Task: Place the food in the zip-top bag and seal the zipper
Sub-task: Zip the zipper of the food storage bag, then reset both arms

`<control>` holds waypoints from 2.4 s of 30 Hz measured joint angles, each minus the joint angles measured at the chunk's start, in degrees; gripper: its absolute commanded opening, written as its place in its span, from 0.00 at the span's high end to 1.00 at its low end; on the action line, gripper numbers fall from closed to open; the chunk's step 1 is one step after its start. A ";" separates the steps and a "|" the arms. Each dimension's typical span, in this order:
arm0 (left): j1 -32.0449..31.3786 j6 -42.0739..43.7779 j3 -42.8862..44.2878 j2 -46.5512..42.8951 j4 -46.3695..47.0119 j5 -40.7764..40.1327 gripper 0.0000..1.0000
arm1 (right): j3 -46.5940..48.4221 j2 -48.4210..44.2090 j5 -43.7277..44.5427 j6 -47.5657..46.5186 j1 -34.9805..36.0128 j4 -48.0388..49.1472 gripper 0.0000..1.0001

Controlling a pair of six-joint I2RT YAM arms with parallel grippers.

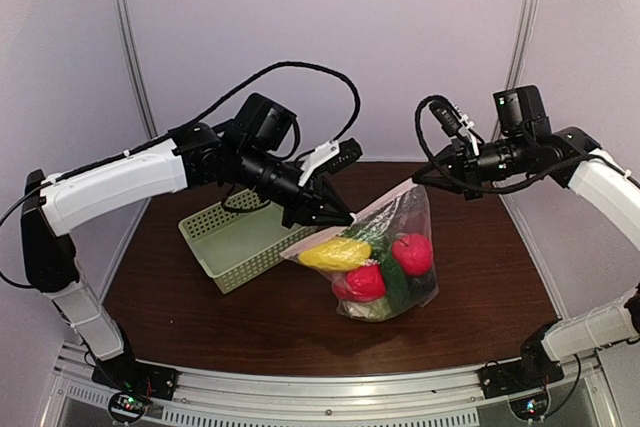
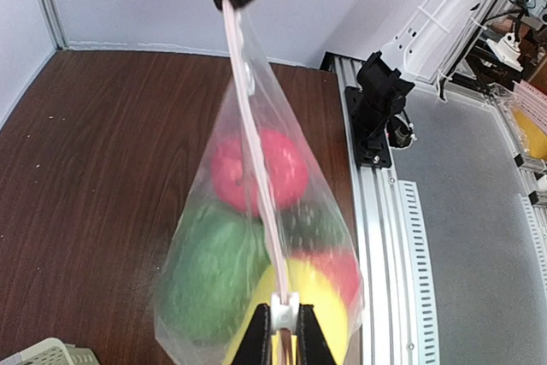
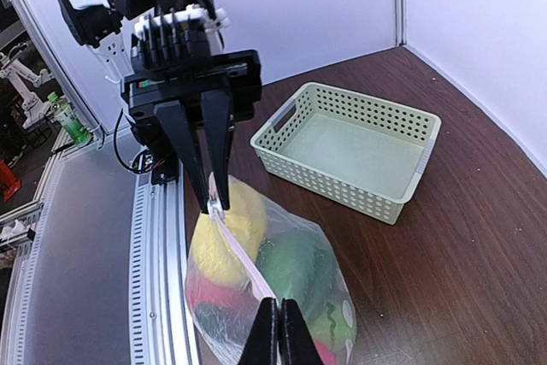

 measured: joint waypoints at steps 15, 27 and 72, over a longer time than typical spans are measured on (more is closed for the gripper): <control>1.05 0.92 -12.31 -10.19 1.99 -7.39 1.00 | 3.04 2.64 -3.82 -0.13 -9.94 -0.66 1.00; 2.69 0.90 -16.55 -13.22 2.08 -7.87 1.00 | 3.04 3.23 -3.98 0.20 -11.02 0.79 1.00; 4.17 -11.96 -25.16 -26.82 15.54 -51.93 0.02 | 2.51 -7.93 21.81 -9.62 -5.20 -3.32 0.01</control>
